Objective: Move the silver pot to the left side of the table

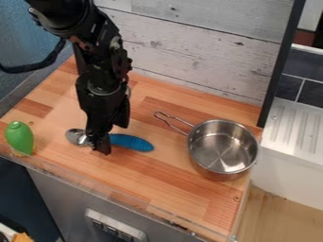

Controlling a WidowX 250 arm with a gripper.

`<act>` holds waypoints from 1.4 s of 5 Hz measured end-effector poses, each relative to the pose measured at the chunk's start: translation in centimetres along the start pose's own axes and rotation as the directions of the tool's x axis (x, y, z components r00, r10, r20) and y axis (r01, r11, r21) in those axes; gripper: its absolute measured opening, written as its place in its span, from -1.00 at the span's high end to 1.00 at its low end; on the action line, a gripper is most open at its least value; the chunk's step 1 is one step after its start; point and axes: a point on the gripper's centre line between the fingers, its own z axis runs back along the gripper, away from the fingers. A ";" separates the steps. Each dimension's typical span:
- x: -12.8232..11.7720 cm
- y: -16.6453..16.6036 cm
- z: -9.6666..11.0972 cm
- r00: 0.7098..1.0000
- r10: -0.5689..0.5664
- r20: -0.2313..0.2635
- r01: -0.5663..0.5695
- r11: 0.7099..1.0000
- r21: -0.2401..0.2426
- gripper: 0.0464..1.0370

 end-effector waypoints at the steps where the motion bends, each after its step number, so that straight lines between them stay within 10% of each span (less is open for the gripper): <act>1: -0.1 0.4 -0.6 1.000 0.006 -0.004 -0.006 1.000 0.024 -0.93; 5: -2.4 3.2 4.8 0.995 0.083 0.046 -0.080 0.995 -0.062 -0.93; 7: -8.7 4.6 5.2 0.995 0.086 -0.042 -0.087 0.996 -0.028 -0.93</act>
